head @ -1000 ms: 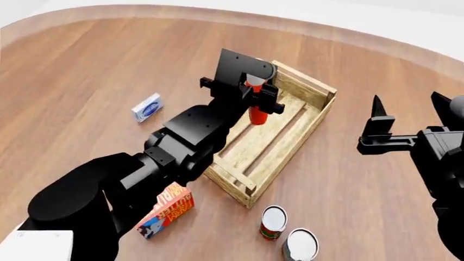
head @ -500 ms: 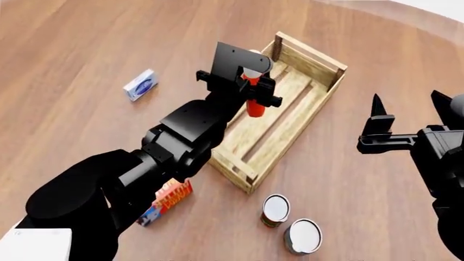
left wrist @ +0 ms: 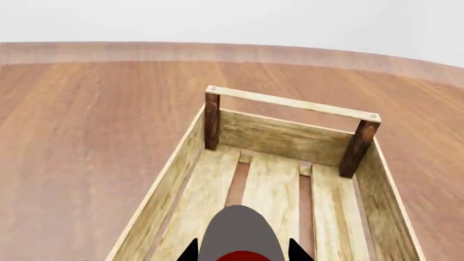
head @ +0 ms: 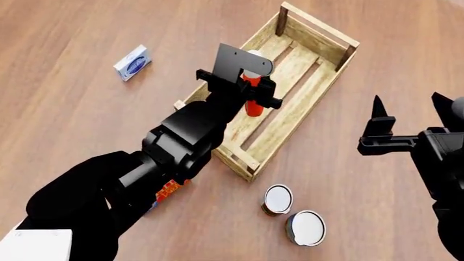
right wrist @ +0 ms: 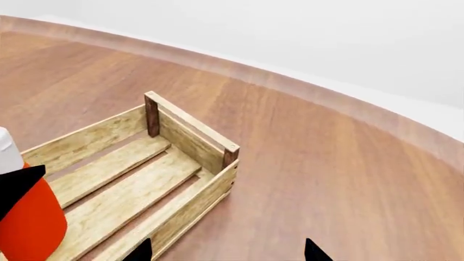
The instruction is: Pick up the ketchup, and put it in the wooden tray.
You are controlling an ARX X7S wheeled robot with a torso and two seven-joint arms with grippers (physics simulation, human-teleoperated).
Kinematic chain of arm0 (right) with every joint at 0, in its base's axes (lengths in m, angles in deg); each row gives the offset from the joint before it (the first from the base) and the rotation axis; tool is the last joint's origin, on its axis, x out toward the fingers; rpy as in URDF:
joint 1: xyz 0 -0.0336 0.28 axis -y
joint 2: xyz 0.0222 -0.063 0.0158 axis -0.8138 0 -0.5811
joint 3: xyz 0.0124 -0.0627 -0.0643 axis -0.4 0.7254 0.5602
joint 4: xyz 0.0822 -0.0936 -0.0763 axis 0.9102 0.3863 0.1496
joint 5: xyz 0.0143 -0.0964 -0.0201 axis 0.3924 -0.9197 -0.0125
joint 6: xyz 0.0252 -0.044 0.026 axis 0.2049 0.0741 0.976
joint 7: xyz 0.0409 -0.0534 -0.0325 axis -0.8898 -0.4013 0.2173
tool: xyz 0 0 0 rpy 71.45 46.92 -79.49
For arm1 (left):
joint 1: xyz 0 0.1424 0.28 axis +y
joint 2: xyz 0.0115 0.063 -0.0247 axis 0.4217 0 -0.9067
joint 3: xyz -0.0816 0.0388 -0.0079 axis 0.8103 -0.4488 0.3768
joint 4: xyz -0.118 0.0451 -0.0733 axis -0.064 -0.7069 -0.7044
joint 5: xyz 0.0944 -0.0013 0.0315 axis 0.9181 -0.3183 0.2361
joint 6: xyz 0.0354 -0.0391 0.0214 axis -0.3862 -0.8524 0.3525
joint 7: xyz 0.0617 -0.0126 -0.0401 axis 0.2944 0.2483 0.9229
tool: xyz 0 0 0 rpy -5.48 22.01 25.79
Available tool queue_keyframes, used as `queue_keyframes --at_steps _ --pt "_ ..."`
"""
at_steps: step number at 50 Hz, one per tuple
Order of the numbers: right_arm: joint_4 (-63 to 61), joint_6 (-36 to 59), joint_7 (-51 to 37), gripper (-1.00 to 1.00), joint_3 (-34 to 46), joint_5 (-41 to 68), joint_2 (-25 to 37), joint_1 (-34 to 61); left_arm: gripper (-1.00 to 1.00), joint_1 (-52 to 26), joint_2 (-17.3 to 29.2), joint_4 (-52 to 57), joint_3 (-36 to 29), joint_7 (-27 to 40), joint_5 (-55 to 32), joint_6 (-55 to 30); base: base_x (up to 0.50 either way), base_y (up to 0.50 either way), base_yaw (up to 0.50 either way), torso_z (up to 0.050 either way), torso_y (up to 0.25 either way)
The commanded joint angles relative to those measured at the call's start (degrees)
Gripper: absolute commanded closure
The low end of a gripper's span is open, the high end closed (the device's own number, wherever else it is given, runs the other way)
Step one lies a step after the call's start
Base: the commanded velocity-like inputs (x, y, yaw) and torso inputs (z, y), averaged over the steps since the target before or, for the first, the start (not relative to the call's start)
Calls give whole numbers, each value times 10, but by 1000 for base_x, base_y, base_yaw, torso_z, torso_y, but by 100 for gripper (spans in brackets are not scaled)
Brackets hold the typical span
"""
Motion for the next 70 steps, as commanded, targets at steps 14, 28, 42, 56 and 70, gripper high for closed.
queue_keyframes --at_steps 14,28,42,56,70 --pt "1 -10 -4 -100 -4 1 -1 -11 100 7 -1 7 9 10 31 10 0 0 0 0 0" --pt "-1 -10 -6 -100 -8 6 0 -12 -100 12 -1 7 10 12 49 8 0 0 0 0 0" --pt "-6 -8 -10 -100 -12 11 1 -14 -100 13 -1 8 11 15 59 9 0 0 0 0 0" --pt "-6 -12 -12 -100 -10 12 1 -14 -100 4 -1 17 9 -35 16 -19 0 0 0 0 0" --pt "-13 -14 -16 -100 -12 16 0 -20 -100 -2 -1 13 7 -39 11 -18 0 0 0 0 6"
